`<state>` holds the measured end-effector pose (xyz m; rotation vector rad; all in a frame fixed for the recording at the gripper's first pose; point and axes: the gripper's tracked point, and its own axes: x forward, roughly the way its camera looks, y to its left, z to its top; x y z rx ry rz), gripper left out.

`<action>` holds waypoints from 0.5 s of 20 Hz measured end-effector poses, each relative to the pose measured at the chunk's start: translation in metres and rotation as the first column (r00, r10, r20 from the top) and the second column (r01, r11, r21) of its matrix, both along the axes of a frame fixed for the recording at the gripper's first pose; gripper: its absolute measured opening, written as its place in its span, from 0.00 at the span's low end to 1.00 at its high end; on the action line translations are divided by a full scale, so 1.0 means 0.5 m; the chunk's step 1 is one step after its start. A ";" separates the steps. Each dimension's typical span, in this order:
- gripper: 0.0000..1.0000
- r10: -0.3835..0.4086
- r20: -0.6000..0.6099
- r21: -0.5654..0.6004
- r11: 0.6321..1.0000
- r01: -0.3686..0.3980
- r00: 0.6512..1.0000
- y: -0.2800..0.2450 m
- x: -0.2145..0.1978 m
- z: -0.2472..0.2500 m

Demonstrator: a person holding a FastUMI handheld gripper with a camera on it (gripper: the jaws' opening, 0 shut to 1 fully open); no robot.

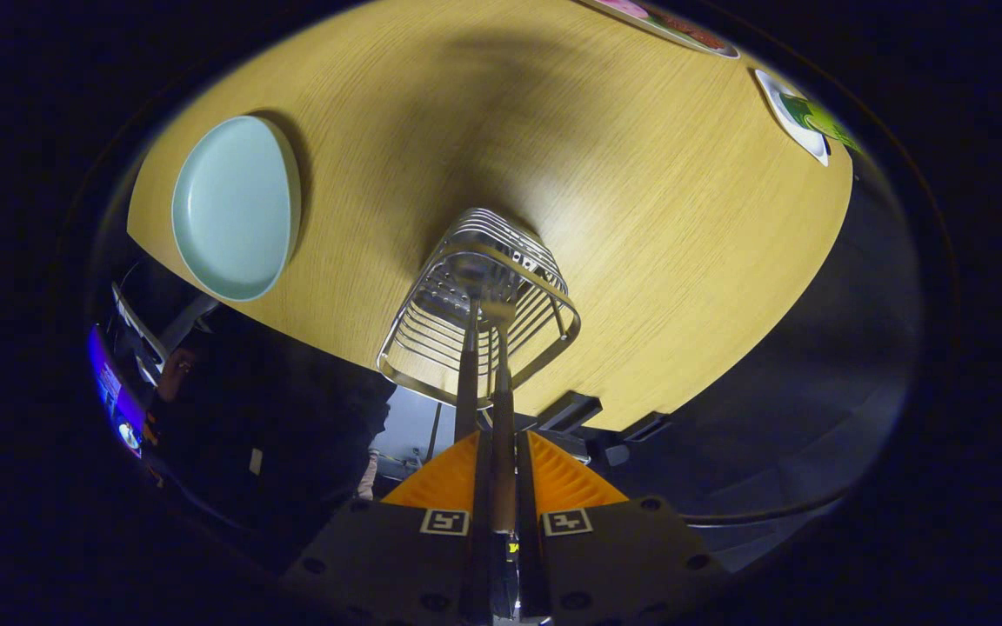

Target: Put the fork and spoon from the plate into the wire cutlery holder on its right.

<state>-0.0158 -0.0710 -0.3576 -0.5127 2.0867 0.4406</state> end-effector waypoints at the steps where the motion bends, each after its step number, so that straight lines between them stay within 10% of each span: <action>1: 0.18 0.000 0.005 0.009 1.000 0.000 1.000 0.001 0.000 -0.004; 8: 0.45 -0.107 0.216 0.192 0.979 0.065 0.971 0.039 0.027 -0.003; 10: 0.74 -0.175 0.280 0.247 0.963 0.105 0.944 0.045 0.027 0.014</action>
